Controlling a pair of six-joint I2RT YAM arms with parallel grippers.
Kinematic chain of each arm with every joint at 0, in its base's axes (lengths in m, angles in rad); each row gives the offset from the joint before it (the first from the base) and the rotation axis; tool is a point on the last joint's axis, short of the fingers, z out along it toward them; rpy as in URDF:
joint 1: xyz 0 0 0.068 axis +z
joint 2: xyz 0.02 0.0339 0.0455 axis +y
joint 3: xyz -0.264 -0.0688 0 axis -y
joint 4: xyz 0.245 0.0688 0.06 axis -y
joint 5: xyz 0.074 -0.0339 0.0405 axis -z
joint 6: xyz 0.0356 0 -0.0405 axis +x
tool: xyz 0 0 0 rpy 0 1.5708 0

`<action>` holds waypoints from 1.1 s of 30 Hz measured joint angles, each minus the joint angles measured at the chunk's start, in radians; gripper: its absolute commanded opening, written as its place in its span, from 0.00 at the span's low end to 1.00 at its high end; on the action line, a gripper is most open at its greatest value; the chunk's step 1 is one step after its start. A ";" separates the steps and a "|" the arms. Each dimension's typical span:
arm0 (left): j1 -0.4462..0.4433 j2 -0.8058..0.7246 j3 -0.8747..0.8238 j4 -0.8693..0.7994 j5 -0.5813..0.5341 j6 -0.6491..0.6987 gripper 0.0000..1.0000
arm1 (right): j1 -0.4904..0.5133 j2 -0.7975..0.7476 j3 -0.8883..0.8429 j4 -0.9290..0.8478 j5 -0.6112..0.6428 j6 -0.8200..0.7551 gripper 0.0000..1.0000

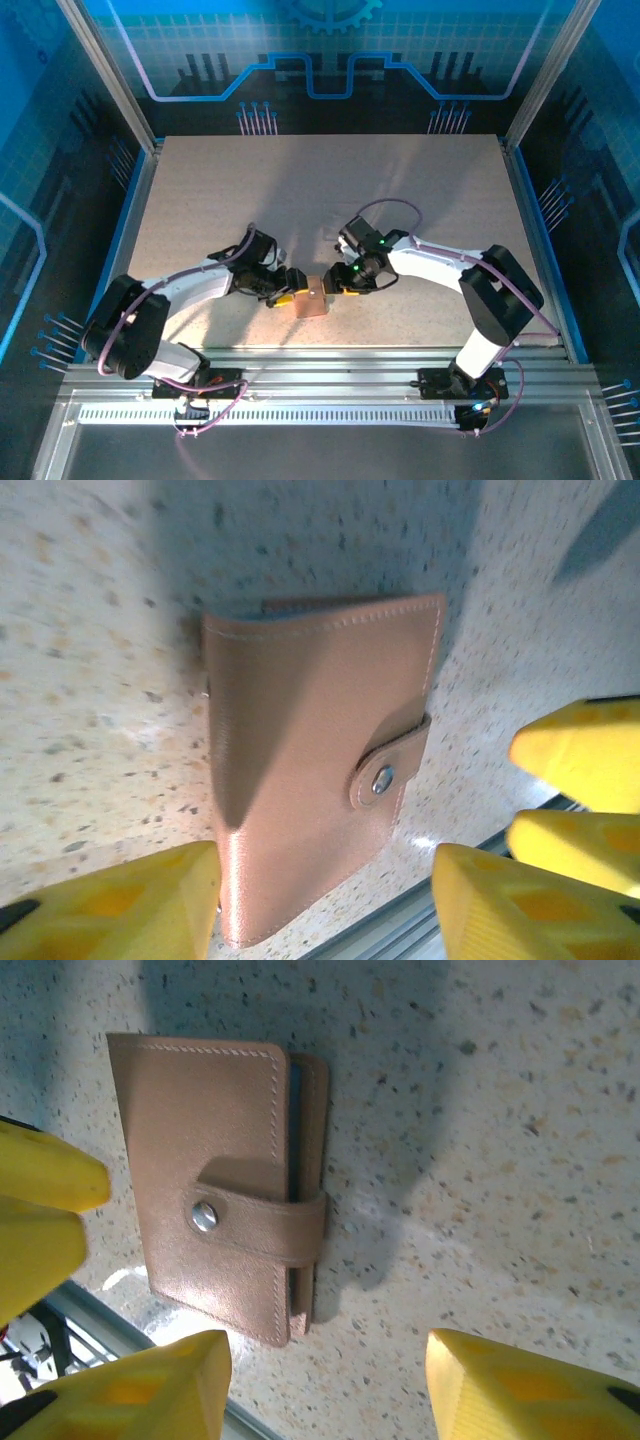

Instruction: Take the credit cards out of the card holder

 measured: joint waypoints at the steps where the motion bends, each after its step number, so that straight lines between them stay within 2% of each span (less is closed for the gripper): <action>1: 0.015 -0.019 -0.006 0.002 -0.001 -0.004 0.50 | 0.008 0.009 0.016 -0.007 0.008 0.002 0.52; 4: 0.061 -0.059 -0.030 0.046 0.013 -0.033 0.42 | 0.040 0.041 0.080 -0.047 0.053 0.005 0.50; 7: 0.080 -0.060 -0.056 0.109 0.042 -0.082 0.26 | 0.071 0.076 0.147 -0.087 0.094 0.005 0.48; 15: 0.089 0.035 -0.142 0.314 0.156 -0.203 0.14 | 0.137 0.155 0.253 -0.156 0.157 0.017 0.42; 17: 0.090 0.047 -0.154 0.336 0.173 -0.215 0.12 | 0.150 0.172 0.270 -0.172 0.165 0.022 0.41; 21: 0.103 0.048 -0.160 0.358 0.196 -0.230 0.02 | 0.172 0.201 0.311 -0.198 0.183 0.029 0.40; 33: 0.138 0.109 -0.161 0.358 0.234 -0.220 0.00 | 0.194 0.257 0.375 -0.235 0.227 0.043 0.38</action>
